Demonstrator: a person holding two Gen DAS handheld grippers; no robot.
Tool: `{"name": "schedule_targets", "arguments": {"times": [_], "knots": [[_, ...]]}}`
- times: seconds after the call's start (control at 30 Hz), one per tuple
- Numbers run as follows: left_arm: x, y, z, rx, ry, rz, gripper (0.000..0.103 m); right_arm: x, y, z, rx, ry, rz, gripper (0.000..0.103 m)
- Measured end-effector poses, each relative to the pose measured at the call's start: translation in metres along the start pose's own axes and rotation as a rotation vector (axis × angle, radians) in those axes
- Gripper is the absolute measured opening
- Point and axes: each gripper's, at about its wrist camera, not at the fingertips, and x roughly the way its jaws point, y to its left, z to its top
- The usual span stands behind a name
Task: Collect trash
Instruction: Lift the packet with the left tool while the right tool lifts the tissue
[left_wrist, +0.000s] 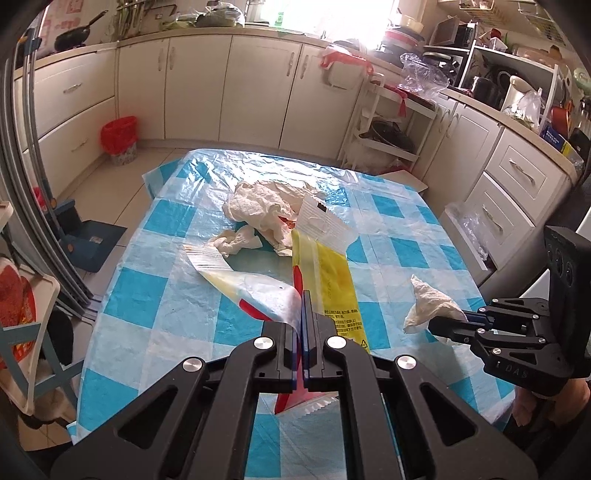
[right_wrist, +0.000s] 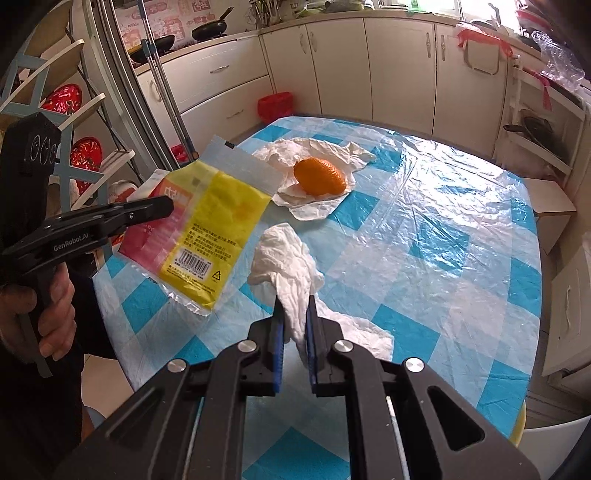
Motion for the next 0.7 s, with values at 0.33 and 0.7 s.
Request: {"name": "schedule_targets", "arguments": {"times": [0.33, 0.7], "knots": [[-0.005, -0.014, -0.001, 0.027, -0.027, -0.020, 0.002, -0.018, -0.013, -0.001, 0.051, -0.038, 0.009, 0.011], [0.000, -0.022, -0.003, 0.041, -0.026, -0.026, 0.002, -0.027, -0.023, -0.002, 0.092, -0.065, 0.024, 0.011]]}}
